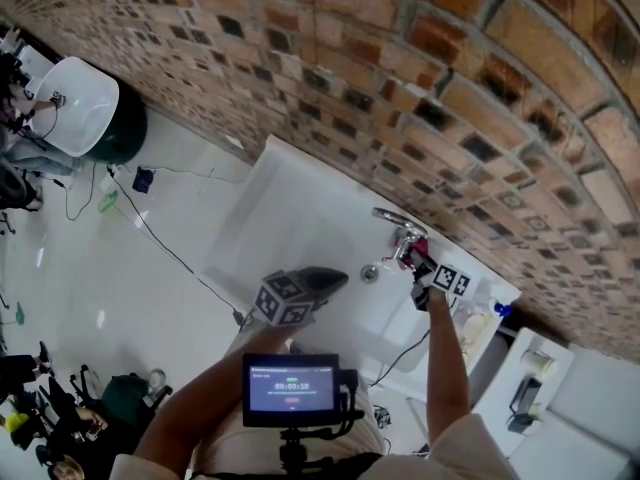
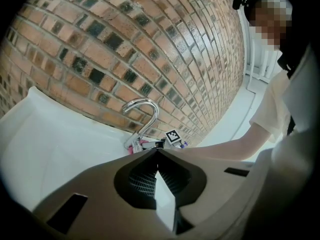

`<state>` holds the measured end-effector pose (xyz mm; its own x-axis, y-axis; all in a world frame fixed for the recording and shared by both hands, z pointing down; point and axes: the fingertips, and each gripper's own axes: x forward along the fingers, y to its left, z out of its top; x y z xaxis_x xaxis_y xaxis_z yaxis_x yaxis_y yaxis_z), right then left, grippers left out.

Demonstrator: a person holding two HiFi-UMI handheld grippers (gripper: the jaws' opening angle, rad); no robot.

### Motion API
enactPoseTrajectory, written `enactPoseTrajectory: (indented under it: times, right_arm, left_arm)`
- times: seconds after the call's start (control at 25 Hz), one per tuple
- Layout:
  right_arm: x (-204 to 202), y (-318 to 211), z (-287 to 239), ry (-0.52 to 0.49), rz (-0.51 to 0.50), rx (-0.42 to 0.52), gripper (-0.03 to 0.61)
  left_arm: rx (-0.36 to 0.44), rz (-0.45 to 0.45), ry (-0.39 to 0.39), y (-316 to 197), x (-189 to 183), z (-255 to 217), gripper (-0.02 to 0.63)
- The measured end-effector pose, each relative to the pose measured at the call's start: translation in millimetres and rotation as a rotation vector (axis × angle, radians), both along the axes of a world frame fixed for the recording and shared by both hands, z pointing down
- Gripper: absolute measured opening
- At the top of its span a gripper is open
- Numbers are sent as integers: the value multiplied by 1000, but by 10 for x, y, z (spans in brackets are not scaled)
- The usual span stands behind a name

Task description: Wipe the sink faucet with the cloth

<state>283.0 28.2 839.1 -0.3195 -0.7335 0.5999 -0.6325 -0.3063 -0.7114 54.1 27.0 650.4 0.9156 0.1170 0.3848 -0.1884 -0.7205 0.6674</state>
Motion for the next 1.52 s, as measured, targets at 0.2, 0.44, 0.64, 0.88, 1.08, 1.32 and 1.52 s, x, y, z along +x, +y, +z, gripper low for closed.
enactPoseTrajectory:
  times: [0.2,0.44,0.64,0.88,1.08,1.32,1.52]
  right_arm:
    - [-68,15,-169,31,-53,26,104]
    - [-165,-6,-347,74,-163,53,104]
    - [-243,-60,-520,169,-280,38,103]
    - [-398,-102,-797,254,-386,53,101]
    - [-646,-180,-839,491,-556,-8,101]
    - [-728,-307,-570,777,-701,-165,101]
    - [-817,-298,-417,984,-848,-370,101]
  left_arm:
    - [4,2,5,13,-9,8,6]
    - [2,-1,9,19,-8,-2,6]
    - [5,-6,9,-16,-22,-5,6]
    - [9,-23,29,-59,-35,-47,6]
    - [10,-30,38,-76,-41,-46,6]
    - [9,-58,52,-203,-23,-14,6]
    - [9,-72,57,-172,-85,-87,6]
